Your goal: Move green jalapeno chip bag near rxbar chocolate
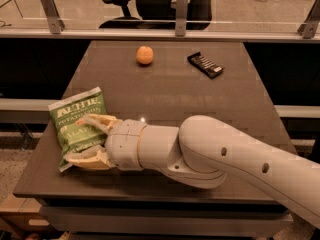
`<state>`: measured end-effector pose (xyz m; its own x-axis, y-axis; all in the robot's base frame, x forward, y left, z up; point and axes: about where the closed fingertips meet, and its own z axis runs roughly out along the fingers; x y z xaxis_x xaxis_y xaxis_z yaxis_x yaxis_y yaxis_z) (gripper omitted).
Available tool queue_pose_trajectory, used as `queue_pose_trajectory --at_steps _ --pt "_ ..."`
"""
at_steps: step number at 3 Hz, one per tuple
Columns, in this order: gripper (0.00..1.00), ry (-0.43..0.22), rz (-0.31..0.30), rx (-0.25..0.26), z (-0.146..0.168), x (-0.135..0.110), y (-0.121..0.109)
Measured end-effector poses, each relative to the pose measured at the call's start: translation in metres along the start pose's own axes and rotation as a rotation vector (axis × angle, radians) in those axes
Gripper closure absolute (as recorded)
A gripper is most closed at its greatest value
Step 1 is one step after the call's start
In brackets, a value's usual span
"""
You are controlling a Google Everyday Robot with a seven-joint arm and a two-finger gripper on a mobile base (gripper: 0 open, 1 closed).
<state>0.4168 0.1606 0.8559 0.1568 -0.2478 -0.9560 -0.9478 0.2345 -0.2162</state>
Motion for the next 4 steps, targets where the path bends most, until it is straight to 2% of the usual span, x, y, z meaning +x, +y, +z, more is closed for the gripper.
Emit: queue_pose_trajectory --at_steps 2,3,4 --pt "0.87 0.0 -0.005 -0.005 0.002 -0.0022 0.0025" --pt "1.0 0.001 -0.008 -0.008 0.0031 -0.0033 0.0037" --pt "1.0 0.001 -0.008 -0.008 0.0031 -0.0033 0.0038"
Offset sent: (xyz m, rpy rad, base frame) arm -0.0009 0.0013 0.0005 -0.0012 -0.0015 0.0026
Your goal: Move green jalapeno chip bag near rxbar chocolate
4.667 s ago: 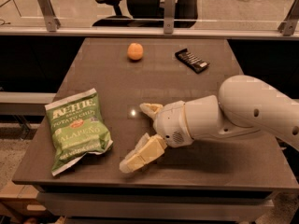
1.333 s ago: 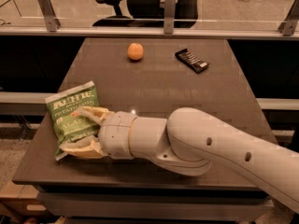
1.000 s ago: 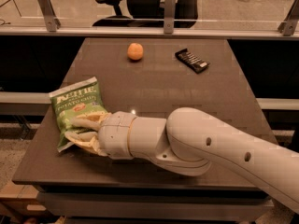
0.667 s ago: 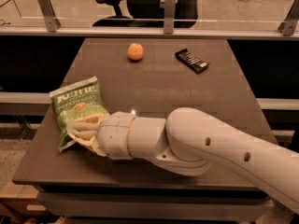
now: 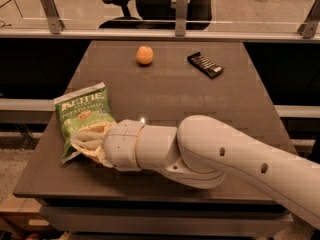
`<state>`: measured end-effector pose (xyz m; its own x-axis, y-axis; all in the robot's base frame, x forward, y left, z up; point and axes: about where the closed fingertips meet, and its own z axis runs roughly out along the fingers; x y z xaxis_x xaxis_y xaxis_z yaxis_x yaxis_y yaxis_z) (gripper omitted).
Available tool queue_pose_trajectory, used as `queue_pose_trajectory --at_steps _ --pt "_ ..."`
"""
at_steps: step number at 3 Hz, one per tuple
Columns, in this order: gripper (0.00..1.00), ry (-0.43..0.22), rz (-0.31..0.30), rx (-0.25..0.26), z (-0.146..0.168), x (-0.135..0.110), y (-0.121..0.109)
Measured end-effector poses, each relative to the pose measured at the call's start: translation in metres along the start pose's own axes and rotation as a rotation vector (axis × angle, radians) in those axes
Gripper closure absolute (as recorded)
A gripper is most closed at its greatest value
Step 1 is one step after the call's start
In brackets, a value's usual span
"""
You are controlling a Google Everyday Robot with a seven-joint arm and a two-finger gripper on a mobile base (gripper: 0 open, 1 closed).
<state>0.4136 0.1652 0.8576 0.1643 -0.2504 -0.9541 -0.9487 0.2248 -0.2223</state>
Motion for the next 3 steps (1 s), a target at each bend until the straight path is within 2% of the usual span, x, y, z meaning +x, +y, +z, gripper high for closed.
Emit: queue_pose_trajectory --at_steps 1,2,3 --pt "1.0 0.012 -0.017 -0.006 -0.001 -0.008 -0.011" --pt "1.0 0.034 -0.04 -0.02 -0.005 -0.028 -0.035" --pt "1.0 0.055 -0.057 -0.013 -0.013 -0.045 -0.06"
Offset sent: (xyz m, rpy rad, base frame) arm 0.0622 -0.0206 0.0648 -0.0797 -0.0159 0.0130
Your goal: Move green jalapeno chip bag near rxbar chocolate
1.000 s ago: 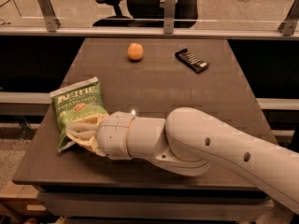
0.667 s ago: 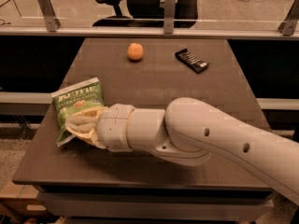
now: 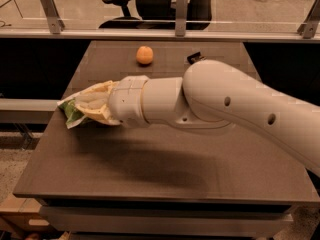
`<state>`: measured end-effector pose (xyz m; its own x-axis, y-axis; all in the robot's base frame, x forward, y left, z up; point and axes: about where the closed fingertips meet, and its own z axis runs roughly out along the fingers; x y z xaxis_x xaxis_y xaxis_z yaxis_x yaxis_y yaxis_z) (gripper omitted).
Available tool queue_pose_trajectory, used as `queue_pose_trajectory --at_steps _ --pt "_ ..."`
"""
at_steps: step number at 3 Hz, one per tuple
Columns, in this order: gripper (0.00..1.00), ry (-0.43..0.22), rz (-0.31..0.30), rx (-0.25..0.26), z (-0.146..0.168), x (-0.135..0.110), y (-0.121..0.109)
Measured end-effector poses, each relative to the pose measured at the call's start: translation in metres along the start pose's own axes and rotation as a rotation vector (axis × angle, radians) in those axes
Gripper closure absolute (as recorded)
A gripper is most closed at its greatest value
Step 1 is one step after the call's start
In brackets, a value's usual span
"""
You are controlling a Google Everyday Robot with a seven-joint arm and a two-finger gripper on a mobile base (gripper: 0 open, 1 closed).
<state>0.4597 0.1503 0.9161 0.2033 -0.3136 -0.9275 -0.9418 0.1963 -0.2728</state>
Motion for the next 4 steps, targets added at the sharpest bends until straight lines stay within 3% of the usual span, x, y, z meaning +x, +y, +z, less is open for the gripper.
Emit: queue_pose_trajectory --at_steps 1,3,4 --pt "1.0 0.013 -0.02 0.028 -0.017 -0.014 -0.027" --pt "1.0 0.075 -0.034 0.141 -0.066 -0.025 -0.07" --pt "0.82 0.076 -0.036 0.141 -0.066 -0.027 -0.069"
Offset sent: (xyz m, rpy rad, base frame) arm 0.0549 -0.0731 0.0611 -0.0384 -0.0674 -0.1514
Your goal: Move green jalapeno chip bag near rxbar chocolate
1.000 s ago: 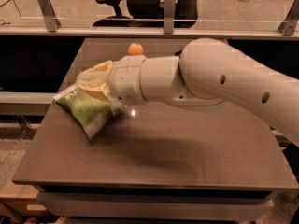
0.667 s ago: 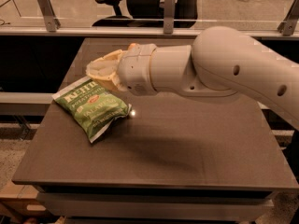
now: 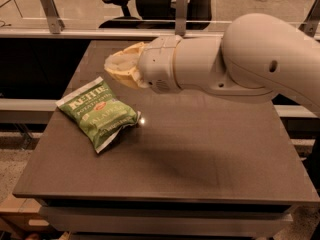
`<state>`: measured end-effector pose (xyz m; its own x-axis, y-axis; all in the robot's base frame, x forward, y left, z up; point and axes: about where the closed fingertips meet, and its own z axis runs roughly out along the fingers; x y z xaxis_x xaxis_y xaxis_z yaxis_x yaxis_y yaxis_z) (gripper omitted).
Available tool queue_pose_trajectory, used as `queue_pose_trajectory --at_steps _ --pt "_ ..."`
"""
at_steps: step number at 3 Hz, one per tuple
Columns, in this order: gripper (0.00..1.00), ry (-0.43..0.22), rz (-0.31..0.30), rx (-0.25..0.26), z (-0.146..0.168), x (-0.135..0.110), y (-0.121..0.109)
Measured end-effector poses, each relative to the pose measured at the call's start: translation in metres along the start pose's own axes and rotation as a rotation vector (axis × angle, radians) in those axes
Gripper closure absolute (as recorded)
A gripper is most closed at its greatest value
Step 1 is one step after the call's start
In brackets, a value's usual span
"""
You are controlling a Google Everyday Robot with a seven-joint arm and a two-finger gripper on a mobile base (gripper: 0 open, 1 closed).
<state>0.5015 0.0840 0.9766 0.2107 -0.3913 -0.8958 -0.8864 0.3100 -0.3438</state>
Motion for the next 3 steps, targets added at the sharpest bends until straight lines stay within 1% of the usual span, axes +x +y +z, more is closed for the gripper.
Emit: queue_pose_trajectory --at_steps 3 --pt "0.12 0.0 -0.018 -0.003 0.0014 -0.0098 0.0046"
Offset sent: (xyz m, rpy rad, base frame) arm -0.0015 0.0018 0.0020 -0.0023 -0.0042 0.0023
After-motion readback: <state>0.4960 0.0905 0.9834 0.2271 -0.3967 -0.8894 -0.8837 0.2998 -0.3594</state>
